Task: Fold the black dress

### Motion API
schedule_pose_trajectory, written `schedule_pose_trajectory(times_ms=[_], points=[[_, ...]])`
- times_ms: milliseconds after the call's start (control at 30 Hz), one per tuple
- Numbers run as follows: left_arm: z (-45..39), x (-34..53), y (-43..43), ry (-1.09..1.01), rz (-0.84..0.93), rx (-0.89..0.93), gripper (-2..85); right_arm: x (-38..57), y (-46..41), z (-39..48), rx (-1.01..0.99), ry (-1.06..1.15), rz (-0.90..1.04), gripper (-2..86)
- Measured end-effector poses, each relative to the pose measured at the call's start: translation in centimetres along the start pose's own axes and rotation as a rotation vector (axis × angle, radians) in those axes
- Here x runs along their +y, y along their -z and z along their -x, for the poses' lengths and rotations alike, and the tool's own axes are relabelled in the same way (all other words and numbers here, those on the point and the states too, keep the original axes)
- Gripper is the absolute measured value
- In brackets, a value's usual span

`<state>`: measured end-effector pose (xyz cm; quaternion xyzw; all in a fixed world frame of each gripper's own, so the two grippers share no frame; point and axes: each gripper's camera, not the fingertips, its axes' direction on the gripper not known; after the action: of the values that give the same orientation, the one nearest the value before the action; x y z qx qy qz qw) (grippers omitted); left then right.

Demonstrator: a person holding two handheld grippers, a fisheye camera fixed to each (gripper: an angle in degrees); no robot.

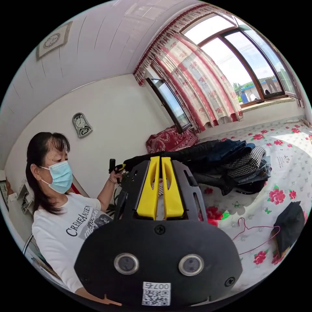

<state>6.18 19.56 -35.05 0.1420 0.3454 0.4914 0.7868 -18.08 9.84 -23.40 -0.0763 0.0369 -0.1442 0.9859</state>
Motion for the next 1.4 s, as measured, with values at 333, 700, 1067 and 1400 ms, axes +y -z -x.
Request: schedule_pose_trajectory(times_ms=[333, 700, 1067, 1400], points=[[7.2, 26.5, -6.8, 0.668, 0.174, 0.041, -0.9, 22.4, -3.2, -6.4, 0.109, -0.542, 0.284, -0.3], [15.9, 26.0, -8.4, 0.761, 0.175, 0.008, -0.7, 19.1, -8.4, -11.7, 0.031, -0.595, 0.312, -0.2], [34.4, 17.0, -18.4, 0.766, 0.207, -0.26, 9.2, 9.0, -23.3, -26.0, 0.328, -0.668, 0.256, 2.3], [33.1, 25.5, -14.1, 0.815, 0.157, -0.366, 11.1, 20.3, -21.9, -24.7, 0.452, -0.878, 0.13, 8.0]])
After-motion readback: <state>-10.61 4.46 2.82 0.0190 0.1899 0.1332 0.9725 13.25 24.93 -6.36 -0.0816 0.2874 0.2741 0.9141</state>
